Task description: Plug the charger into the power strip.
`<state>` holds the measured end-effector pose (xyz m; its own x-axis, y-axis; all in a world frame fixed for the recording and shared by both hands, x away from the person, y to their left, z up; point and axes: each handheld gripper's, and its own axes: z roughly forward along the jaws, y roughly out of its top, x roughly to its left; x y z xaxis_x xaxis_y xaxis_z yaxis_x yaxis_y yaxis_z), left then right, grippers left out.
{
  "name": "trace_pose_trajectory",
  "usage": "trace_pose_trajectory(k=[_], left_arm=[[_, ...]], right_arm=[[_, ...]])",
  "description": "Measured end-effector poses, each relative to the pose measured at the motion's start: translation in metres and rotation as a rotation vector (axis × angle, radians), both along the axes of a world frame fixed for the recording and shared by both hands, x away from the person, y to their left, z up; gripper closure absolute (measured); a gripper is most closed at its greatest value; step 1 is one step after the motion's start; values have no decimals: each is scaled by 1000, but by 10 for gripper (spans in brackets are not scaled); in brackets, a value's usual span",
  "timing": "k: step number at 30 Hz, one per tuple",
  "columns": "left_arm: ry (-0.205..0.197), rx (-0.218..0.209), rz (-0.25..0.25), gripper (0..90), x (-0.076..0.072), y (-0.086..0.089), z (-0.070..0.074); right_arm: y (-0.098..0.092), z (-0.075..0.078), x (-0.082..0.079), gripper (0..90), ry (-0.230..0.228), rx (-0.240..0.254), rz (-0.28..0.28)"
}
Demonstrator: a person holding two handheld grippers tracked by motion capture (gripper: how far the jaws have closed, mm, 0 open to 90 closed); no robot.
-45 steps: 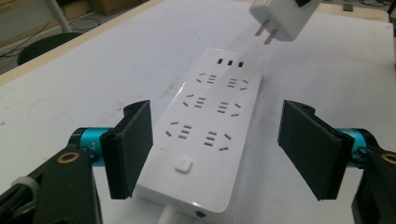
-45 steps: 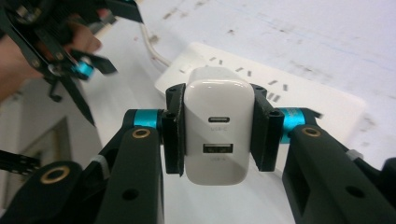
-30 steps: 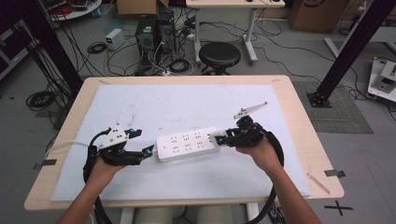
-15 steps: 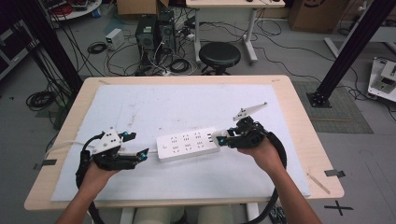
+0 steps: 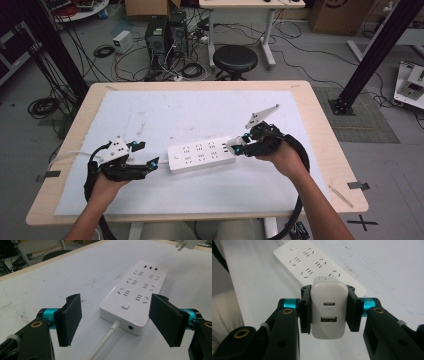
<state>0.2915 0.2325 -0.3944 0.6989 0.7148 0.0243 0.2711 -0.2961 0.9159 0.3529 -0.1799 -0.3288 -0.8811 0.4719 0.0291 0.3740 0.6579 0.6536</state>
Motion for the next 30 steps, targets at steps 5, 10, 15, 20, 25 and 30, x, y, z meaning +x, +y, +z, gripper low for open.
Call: trace_pose_trajectory(k=[5, 10, 15, 20, 25, 30], left_arm=[[10, -1, 3, 266, 2, 1, -4], [13, -8, 6, 266, 5, 5, -6], [19, -18, 10, 266, 8, 7, -9], [25, -20, 7, 266, 9, 7, -12], [30, -20, 7, 266, 11, 9, -14], [34, -21, 8, 266, 13, 10, -16]], right_arm=[[3, 5, 7, 635, -39, -47, 46], [6, 5, 15, 634, -47, -79, 72], [10, 3, 22, 635, -63, -134, 111], [15, 3, 33, 635, -63, -159, 132], [18, 3, 43, 635, -49, -177, 143], [21, 2, 52, 635, -37, -193, 167]])
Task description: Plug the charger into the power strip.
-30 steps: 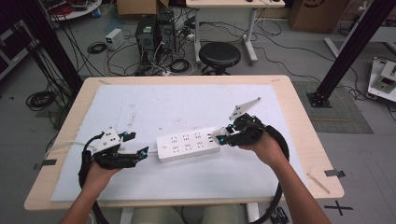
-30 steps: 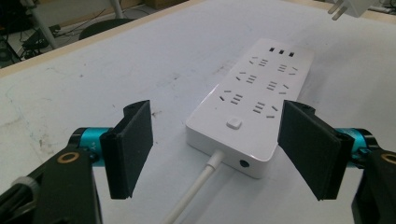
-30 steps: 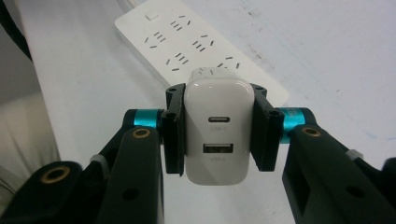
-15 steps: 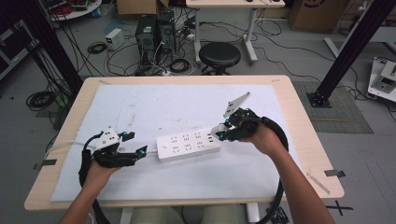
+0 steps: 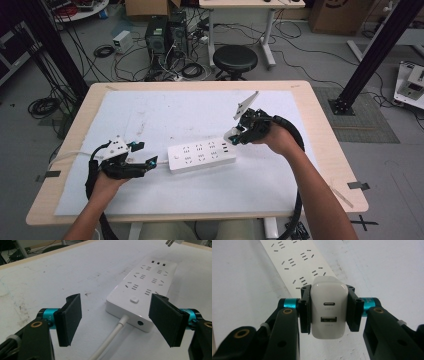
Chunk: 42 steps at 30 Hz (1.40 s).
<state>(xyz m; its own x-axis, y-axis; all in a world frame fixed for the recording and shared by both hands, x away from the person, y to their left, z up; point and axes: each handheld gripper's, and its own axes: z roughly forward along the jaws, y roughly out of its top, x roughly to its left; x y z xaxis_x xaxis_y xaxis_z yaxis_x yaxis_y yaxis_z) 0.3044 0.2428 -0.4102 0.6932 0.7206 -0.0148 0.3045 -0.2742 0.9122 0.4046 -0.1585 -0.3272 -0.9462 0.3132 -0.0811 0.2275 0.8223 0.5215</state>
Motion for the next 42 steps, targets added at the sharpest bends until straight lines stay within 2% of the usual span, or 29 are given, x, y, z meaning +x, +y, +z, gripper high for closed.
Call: trace_pose_trajectory(k=[5, 11, 14, 15, 29, 36, 39, 42], left_arm=[[1, -1, 5, 266, 1, 1, 0], [5, -4, 14, 266, 1, 6, -2], [7, -6, 16, 266, 0, 7, -2], [6, -6, 16, 266, 0, 7, -3], [14, -9, 17, 266, -1, 12, -8], [21, -19, 25, 266, 1, 13, -11], [19, -17, 24, 266, 1, 14, -11], [19, -18, 26, 266, 0, 15, -11]], right_arm=[[5, 0, 4, 635, -3, -9, 31], [26, -3, 11, 635, -13, -84, 123], [34, -5, 13, 635, -12, -107, 145], [42, -8, 16, 635, -8, -127, 174], [69, -23, 26, 635, 9, -201, 241], [83, -19, 24, 635, -46, -313, 357], [91, -21, 25, 635, -37, -348, 384], [95, -21, 26, 635, -31, -369, 385]])
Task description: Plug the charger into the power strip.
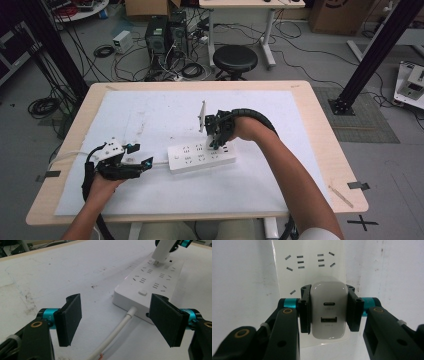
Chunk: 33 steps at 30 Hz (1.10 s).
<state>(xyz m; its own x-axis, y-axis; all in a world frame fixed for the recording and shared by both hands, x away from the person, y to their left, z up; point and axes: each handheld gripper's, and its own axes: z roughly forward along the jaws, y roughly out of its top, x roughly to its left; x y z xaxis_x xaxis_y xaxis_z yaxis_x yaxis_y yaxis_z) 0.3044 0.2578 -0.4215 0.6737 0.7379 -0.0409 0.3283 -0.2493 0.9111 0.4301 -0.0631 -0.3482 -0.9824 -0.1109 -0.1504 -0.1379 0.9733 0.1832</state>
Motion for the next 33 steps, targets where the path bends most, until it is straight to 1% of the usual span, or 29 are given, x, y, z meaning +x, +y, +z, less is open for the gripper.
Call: trace_pose_trajectory(k=[4, 8, 9, 11, 12, 13, 14, 16, 18, 19, 20, 23, 26, 27, 28, 30, 33], left_arm=[[5, -2, -3, 266, 0, -1, -1], [0, -2, 2, 266, -1, 0, -1], [2, -6, 4, 266, -2, 1, -1], [1, -5, 4, 266, -2, 2, -2], [3, -4, 3, 266, -2, 2, -3], [3, -4, 3, 266, -2, 2, -3], [5, -6, 4, 266, -3, 2, -3], [4, -7, 6, 266, -2, 3, -3], [6, -8, 6, 266, -2, 4, -3], [5, -9, 8, 266, -1, 4, -3], [7, -8, 9, 266, -1, 3, -3], [6, -7, 1, 266, -1, 1, -3], [3, -6, 0, 266, 0, 0, -3], [4, -5, 1, 266, 0, 0, -3], [3, -8, 3, 266, -1, 0, -3], [5, -4, 1, 266, 0, 0, -3], [5, -5, 2, 266, -1, -1, -2]], right_arm=[[6, 1, -2, 636, -17, -42, 5], [15, 1, -2, 637, -16, -85, 22], [17, 1, -2, 637, -12, -96, 17], [22, -2, -1, 637, -15, -117, 31], [23, -5, -2, 638, -29, -143, 52], [25, -8, -1, 638, -23, -152, 52], [26, -7, 0, 638, -9, -162, 34], [25, -7, 2, 638, 4, -156, 30], [25, -7, 3, 639, 7, -156, 31], [25, -8, 2, 639, 8, -155, 24], [26, -8, 4, 639, 9, -159, 33], [29, -9, 6, 640, 21, -169, 35], [34, -10, 6, 641, 28, -196, 43], [34, -10, 7, 641, 30, -194, 50], [33, -10, 7, 640, 32, -196, 38], [32, -11, 9, 639, 35, -182, 50], [32, -11, 8, 638, 37, -183, 38]])
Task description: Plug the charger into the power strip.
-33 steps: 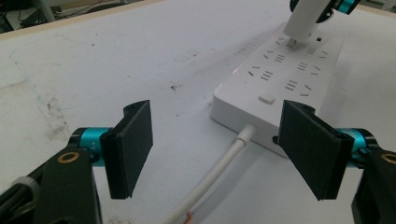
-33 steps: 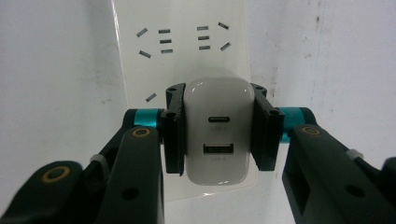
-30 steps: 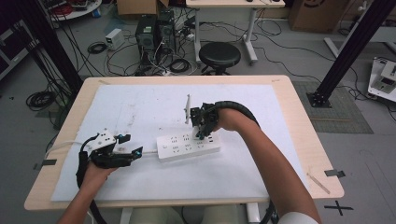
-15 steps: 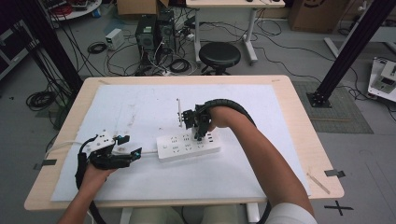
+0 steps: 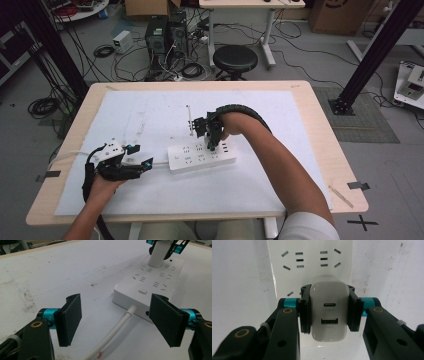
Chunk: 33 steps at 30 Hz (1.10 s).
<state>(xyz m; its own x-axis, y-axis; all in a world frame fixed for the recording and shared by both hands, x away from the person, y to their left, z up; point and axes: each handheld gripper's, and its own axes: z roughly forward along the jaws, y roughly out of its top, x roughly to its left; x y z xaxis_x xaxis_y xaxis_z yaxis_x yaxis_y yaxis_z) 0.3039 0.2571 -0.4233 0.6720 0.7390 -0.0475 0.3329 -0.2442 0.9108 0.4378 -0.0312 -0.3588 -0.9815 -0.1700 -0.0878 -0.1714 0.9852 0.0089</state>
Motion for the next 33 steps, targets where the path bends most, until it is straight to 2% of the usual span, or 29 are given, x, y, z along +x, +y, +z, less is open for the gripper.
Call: trace_pose_trajectory(k=[2, 5, 7, 9, 10, 12, 16, 17, 23, 25, 26, 28, 33], left_arm=[[-3, 1, -2, 266, -1, 0, 1], [-4, -5, 3, 266, -2, -1, 2], [0, 0, 1, 266, -2, 0, 1], [1, 3, -1, 266, -2, 0, 2], [-2, 4, 5, 266, -1, 2, 2], [1, 6, 8, 266, -1, 3, 1], [2, 4, 7, 266, -1, 1, 1], [2, 4, 7, 266, -1, 1, 1], [-4, -4, 9, 266, -1, 1, 3], [-5, -4, 9, 266, 0, 2, 4], [-6, -5, 9, 266, 0, 2, 4], [-6, -5, 6, 266, 0, 2, 5], [-8, -5, 3, 266, 0, 2, 5]], right_arm=[[-1, 0, -1, 637, -5, 9, -2], [-7, -2, 1, 630, 7, 56, -11], [-8, -2, 1, 629, 3, 71, 0], [-9, -2, 0, 622, 11, 76, -16], [-17, 0, 3, 509, 27, 147, -68], [-25, 4, 4, 401, 30, 202, -138], [-40, 12, 4, 262, 31, 310, -254], [-40, 12, 4, 262, 31, 310, -254], [-63, 21, -2, 219, 12, 442, -356], [-78, 24, -8, 219, -4, 501, -430], [-78, 24, -8, 219, -4, 501, -430], [-88, 25, -12, 219, -23, 530, -464], [-113, 27, -29, 219, -44, 642, -580]])
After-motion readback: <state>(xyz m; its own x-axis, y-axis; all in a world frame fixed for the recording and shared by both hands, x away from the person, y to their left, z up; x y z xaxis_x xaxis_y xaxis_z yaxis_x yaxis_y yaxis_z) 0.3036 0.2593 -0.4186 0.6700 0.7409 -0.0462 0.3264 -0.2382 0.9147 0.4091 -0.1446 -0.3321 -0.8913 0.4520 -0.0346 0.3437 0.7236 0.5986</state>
